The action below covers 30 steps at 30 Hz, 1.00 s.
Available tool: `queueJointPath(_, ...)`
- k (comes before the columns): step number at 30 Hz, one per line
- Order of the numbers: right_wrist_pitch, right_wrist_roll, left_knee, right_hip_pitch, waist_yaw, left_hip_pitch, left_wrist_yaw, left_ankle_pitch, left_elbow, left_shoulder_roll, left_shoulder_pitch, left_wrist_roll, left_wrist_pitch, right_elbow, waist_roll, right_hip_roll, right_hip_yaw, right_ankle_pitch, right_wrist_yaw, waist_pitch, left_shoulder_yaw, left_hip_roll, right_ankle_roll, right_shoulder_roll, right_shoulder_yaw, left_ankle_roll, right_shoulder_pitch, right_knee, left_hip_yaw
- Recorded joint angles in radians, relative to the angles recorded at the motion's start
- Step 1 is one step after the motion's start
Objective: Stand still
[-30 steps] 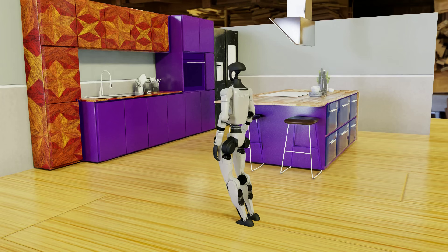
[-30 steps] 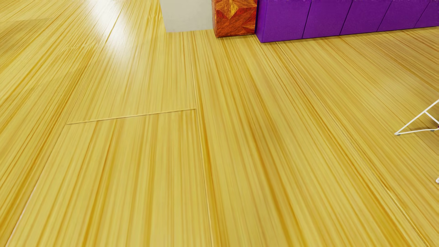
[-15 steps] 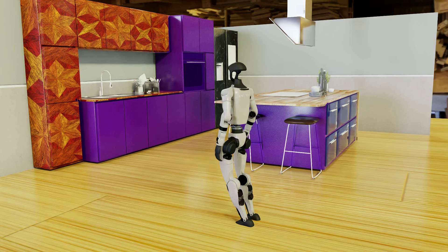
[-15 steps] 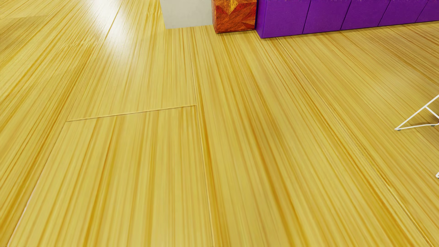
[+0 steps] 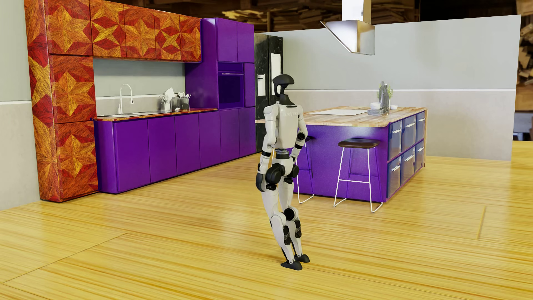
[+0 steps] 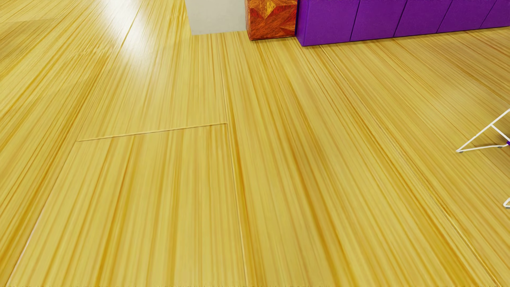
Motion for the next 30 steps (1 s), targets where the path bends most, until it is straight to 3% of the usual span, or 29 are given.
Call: queueJointPath(30,0.000,0.000,-0.011,0.011,0.000,0.009,0.000,0.004,0.014,-0.005,-0.006,0.000,0.000,0.007,0.005,0.001,0.000,-0.015,0.000,0.005,-0.023,-0.005,0.000,-0.003,0.039,0.000,-0.007,-0.010,0.000)
